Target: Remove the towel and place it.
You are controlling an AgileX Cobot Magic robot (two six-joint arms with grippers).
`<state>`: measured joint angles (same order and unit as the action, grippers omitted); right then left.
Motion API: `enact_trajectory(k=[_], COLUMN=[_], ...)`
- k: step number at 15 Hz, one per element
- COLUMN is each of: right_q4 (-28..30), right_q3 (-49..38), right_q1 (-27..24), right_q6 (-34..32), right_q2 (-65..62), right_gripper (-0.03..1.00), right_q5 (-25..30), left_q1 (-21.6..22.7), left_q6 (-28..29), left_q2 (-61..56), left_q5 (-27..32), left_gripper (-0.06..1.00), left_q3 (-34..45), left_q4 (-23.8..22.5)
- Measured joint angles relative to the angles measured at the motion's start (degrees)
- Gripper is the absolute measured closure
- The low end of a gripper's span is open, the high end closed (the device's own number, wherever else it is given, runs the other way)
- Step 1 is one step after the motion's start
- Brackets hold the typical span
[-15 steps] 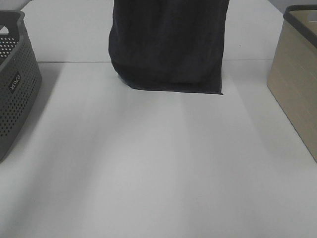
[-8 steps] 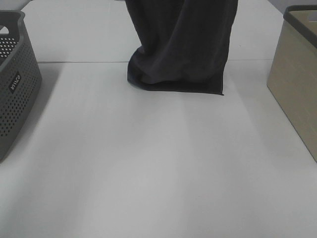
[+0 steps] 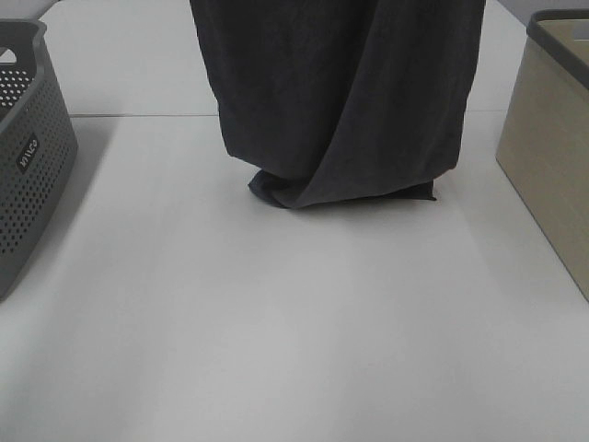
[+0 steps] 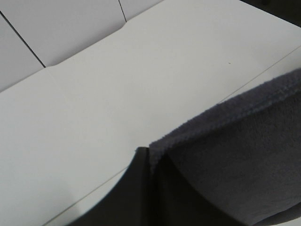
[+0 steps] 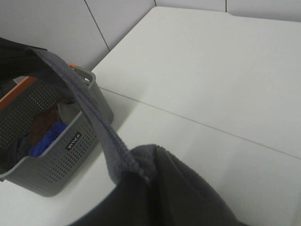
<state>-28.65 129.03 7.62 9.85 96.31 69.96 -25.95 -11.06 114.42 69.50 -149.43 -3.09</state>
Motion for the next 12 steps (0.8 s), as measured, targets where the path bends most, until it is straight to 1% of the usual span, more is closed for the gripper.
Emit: enact_trajectory(k=[1,3,4,6,9,12], right_q4=[0.06,0.06,-0.06,-0.57,-0.69,-0.97], right_q3=[-2.75,-8.82,-10.14,-16.73,-24.24,-29.79], right_q1=[0.0,0.0,0.0,0.0,0.0,0.0], right_q6=[0.0,-0.06,-0.06,-0.23,-0.23,-0.23], right_q2=[-1.09,-4.24,-5.27,-9.57,-14.95,-19.82], right_gripper=[0.95,0.95,0.95,0.95,0.95,0.95], right_q5=[0.0,0.0,0.0,0.0,0.0,0.0], left_q1=[0.0,0.0,0.0,0.0,-0.06,-0.46], left_q6=[0.34,1.26,1.32,1.43,1.6,1.6], left_q2=[-0.8,-4.13,-5.33,-10.66,-18.22,-23.66], left_q5=[0.06,0.11,0.11,0.11,0.11,0.11], left_gripper=[0.94,0.94,0.94,0.94,0.94,0.94], left_q3=[2.41,9.8,12.03,20.57,31.86,38.96], left_q4=[0.97,3.09,3.5,5.84,9.68,11.63])
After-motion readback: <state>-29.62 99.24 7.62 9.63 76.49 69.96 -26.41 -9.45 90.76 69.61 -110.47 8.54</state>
